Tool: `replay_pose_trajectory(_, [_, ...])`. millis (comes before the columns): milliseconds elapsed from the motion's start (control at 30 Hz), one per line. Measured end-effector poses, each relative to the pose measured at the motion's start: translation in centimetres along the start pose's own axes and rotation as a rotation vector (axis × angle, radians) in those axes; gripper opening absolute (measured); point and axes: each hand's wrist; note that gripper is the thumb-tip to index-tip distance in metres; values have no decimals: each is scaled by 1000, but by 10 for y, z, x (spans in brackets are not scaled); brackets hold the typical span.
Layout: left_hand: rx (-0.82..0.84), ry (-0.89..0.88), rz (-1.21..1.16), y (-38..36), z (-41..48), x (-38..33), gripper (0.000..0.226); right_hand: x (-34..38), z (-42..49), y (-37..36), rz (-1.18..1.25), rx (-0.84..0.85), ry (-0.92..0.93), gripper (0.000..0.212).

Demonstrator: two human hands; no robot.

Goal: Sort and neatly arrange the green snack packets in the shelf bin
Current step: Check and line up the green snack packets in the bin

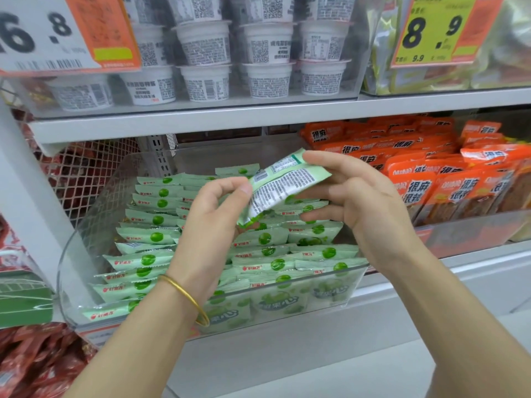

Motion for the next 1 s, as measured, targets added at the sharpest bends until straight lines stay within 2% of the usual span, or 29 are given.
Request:
replay_pose_trajectory(100, [76, 41, -53, -2, -1, -2, 14, -2, -1, 0, -270, -34, 121, 37])
replay_pose_trajectory(200, [150, 86, -76, -3, 0, -1, 21, 1, 1, 6, -732, -58, 341, 23])
replay_pose_trajectory(267, [200, 102, -87, -7, 0, 0, 25, 3, 2, 12, -894, 15, 420, 30])
replay_pose_trajectory(333, [252, 103, -91, -13, -1, 0, 27, 3, 3, 14, -852, 82, 365, 30])
replay_pose_trajectory(400, [239, 68, -12, -17, -2, 3, 28, 3, 2, 14, -818, 76, 329, 20])
replay_pose_trajectory(533, [21, -250, 610, -15, 6, 15, 22, 6, 1, 18, -971, 85, 333, 16])
replay_pose_trajectory(633, [-1, -388, 824, -13, 6, 16, 19, 10, -2, 19, -1121, 118, 293, 17])
replay_pose_trajectory(800, [89, -401, 883, -15, 6, 20, 22, 9, -4, 15, -1429, 196, 241, 16])
replay_pose_trajectory(900, [103, -402, 891, -17, 5, 20, 26, 3, -4, 9, -1505, 210, 256, 15])
replay_pose_trajectory(1000, [88, -400, 886, -17, 4, 19, 27, -6, -1, 5, -1558, 255, 175, 5])
Point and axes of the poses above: each hand's wrist, its own z-axis towards the middle knuckle, its own y-axis out of the back of the hand, x = y × z, and after that the axes turned 12 degrees about z, right-handed
